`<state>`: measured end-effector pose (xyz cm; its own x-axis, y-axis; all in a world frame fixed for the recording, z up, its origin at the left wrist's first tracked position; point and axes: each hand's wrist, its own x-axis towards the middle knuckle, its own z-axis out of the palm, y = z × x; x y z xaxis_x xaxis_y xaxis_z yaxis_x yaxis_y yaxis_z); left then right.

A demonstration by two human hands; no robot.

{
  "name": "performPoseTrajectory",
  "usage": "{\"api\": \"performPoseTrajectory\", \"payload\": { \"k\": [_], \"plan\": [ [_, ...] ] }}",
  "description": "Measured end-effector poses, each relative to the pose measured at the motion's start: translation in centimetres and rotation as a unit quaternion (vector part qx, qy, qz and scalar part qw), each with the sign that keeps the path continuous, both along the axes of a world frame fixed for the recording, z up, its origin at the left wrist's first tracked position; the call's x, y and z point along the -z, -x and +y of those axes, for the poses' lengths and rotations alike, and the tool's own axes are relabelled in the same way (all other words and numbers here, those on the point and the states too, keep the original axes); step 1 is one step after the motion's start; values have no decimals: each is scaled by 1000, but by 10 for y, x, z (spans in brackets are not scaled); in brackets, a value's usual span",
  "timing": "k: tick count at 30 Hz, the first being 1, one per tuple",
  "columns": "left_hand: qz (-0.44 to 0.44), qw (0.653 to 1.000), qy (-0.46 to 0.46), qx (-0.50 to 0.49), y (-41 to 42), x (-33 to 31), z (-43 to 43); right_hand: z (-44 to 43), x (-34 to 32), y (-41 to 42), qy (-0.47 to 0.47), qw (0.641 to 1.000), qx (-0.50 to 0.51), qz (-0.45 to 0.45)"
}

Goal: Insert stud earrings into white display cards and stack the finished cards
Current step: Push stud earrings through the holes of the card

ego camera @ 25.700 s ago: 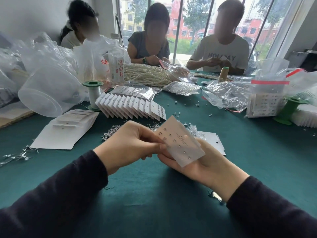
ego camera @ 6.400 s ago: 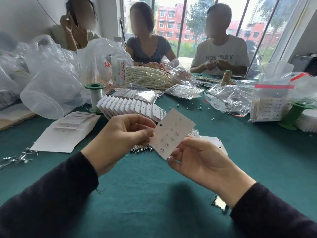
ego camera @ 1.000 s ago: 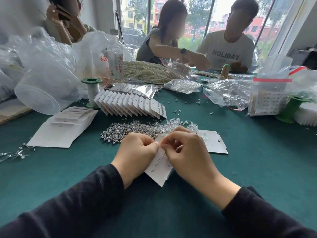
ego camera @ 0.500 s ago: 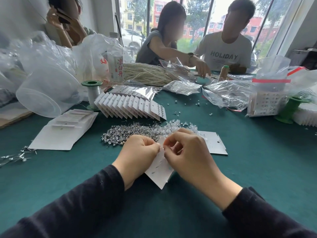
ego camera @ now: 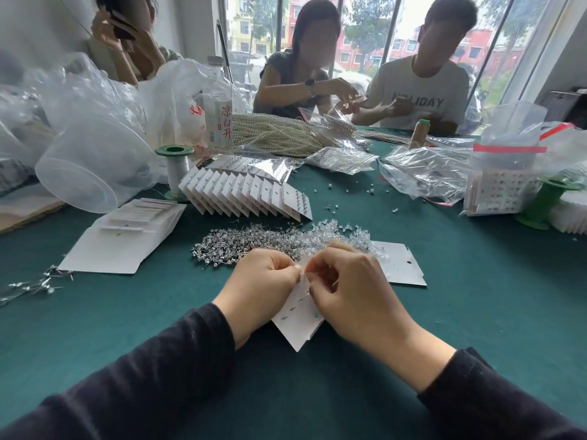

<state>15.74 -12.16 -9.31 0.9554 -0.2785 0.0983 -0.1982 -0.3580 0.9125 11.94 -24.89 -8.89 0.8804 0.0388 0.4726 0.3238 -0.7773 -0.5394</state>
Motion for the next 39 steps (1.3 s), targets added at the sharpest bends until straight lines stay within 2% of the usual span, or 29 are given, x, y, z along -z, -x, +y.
{"api": "performPoseTrajectory", "payload": {
  "k": [12,13,15,16,17,19,20,21,22,23,25,28,35,39],
  "plan": [
    [-23,999,-27,24,4,-9,5,-1,-1,1,-1,1000,-10,-11],
    [-13,999,-4,45,4,-12,6,-3,-3,1,-6,1000,-12,-19],
    [75,987,78,117,3,-22,10,-9,-7,0,-28,998,-5,-58],
    [102,981,92,135,0,-27,14,-12,-9,0,-41,996,3,-82],
    [88,985,73,125,-4,-30,20,-14,-11,-1,-57,993,11,-100],
    [-79,994,-76,7,-20,-31,36,-17,-12,-2,-110,988,16,-104],
    [-172,968,-170,-72,-28,-30,47,-17,-13,-3,-149,984,11,-94],
    [-226,934,-241,-136,-36,-29,57,-16,-13,-3,-186,979,4,-83],
    [-232,916,-279,-171,-43,-26,67,-16,-14,-3,-219,973,0,-72],
    [-207,913,-302,-180,-50,-24,75,-15,-15,-4,-249,967,-1,-59],
    [-152,922,-316,-163,-58,-20,83,-16,-15,-4,-317,948,-3,-13],
    [-150,926,-315,-147,-64,-14,82,-16,-11,-4,-397,915,-10,65],
    [-151,937,-285,-137,-71,-11,80,-12,-13,0,-441,888,-47,122],
    [-165,934,-298,-107,-69,-10,75,-10,-13,0,-452,879,-65,139]
  ]
}}
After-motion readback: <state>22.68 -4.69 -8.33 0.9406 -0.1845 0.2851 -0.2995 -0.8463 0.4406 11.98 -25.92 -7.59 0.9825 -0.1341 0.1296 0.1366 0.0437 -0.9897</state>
